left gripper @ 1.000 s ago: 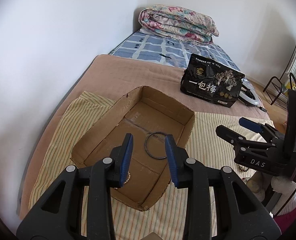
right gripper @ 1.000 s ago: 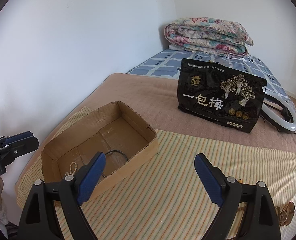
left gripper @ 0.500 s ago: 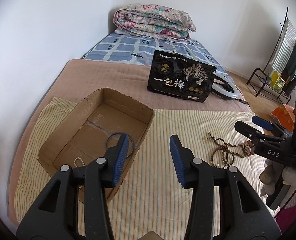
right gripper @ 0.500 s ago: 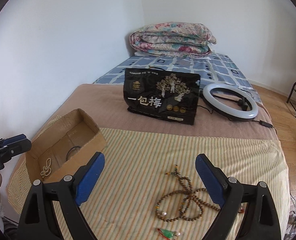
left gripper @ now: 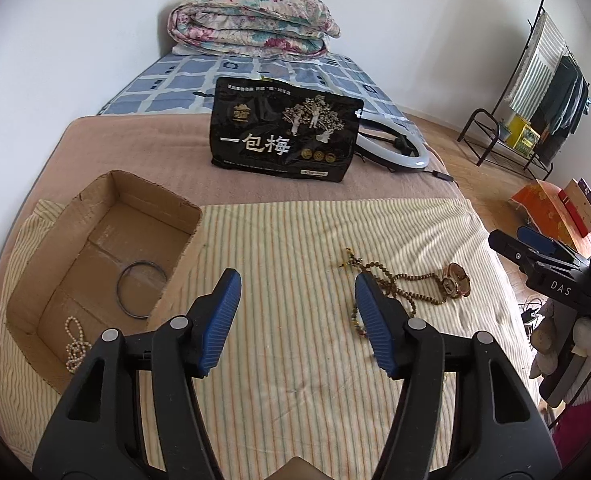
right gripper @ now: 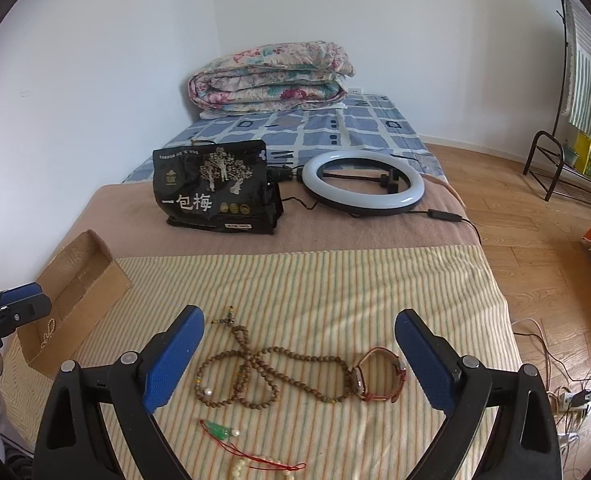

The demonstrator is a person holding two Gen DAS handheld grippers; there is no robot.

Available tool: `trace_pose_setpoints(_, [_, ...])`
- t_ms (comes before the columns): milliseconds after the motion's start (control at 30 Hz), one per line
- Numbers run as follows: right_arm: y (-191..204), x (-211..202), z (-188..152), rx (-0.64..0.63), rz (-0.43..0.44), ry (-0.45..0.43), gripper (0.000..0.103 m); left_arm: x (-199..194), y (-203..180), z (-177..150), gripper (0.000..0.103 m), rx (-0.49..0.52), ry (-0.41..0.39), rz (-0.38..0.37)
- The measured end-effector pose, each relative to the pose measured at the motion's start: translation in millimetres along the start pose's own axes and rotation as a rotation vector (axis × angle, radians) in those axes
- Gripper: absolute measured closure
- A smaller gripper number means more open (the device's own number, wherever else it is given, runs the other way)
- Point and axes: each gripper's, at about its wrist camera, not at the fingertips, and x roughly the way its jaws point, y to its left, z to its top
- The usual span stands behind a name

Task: Organize jewelry
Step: 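Grasp the wooden bead mala with the left tool while the right tool grasps the leather watch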

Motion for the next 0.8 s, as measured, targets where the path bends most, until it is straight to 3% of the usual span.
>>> trace_pose_setpoints(200, [-37,4,-15,0.019,-0.024,0.042,0.005,25,-26,-2,0.042,0.013,0.05,-0.035])
trace_pose_setpoints(433, [-68,36,-40,0.044,-0.026,0.151,0.007,51,-41,-3,0.042,-0.003,0.09,-0.059])
trace_pose_setpoints(800, [-73,87,-61,0.047,0.036,0.286,0.032,109,-67,-10,0.042,-0.009,0.2,-0.087])
